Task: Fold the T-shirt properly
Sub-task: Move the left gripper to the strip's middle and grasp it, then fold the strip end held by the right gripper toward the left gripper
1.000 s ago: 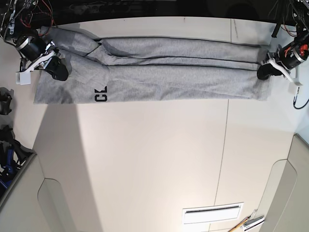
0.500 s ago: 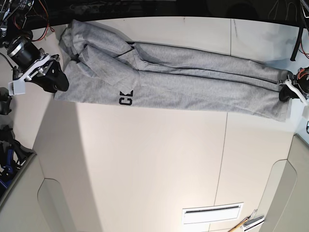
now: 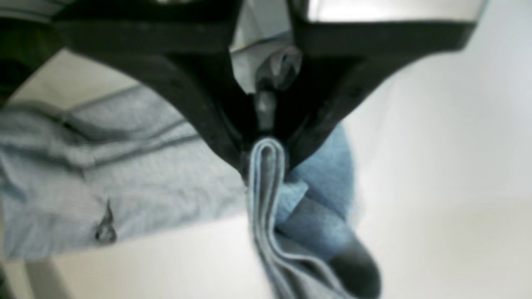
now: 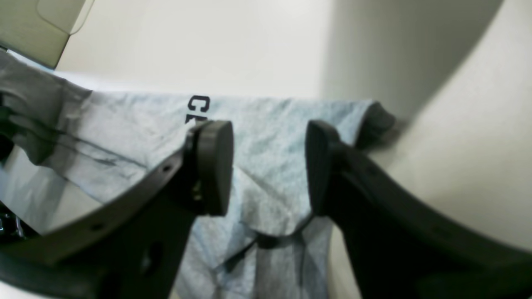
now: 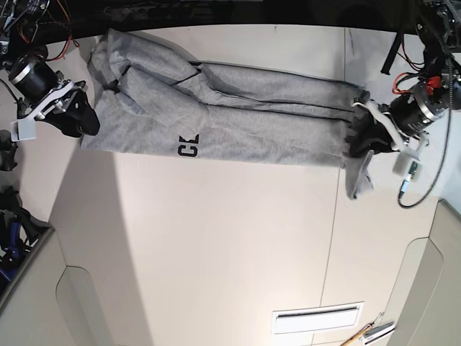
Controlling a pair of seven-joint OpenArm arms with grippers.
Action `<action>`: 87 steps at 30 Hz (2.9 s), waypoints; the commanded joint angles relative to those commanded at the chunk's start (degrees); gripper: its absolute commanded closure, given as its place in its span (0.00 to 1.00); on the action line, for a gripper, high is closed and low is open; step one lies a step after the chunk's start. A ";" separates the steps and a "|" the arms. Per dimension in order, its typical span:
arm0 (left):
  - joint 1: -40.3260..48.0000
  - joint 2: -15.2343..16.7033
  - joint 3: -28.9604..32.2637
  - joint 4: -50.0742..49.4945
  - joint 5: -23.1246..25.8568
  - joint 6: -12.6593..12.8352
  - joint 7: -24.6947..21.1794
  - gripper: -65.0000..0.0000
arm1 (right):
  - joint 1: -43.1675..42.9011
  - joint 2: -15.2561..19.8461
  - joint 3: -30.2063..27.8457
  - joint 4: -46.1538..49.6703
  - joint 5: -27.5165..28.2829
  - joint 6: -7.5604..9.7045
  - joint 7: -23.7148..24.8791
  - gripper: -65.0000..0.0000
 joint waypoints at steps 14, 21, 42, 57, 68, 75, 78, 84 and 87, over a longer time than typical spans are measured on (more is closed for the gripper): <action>-2.21 5.79 22.03 -6.32 8.33 0.02 -5.51 0.48 | -0.17 0.00 0.00 -0.61 -3.98 -0.07 0.85 0.35; -2.21 5.79 25.44 -6.32 6.27 0.00 -5.84 0.48 | -0.17 0.02 0.00 -8.59 -4.39 -0.07 0.81 0.35; -2.21 5.79 25.44 -6.32 7.78 0.02 -6.36 0.48 | -0.20 -0.02 -9.62 -15.34 -2.05 0.00 -0.48 0.35; -2.23 5.77 22.53 -6.03 7.67 0.00 -6.19 0.48 | 0.04 0.00 -10.19 -15.32 -2.56 0.04 1.33 1.00; -1.88 5.75 8.70 -4.48 6.25 0.00 -2.32 0.48 | 2.86 4.70 3.61 -14.88 -2.54 0.42 1.25 1.00; 0.70 5.81 8.85 -8.24 6.12 0.02 -3.56 0.48 | 4.44 11.34 4.79 -14.88 -2.54 0.39 1.22 1.00; 0.66 5.81 10.27 -12.55 4.22 0.02 -4.79 0.48 | 7.28 11.54 4.81 -14.51 -1.95 0.39 -0.35 1.00; 0.48 5.84 16.65 -18.08 3.91 0.02 -6.40 0.48 | 9.53 7.85 4.74 -4.50 -0.57 0.39 -3.32 1.00; 0.13 6.67 18.53 -19.45 5.05 0.02 -8.20 0.48 | 9.51 3.04 3.67 4.96 1.79 0.00 -7.74 1.00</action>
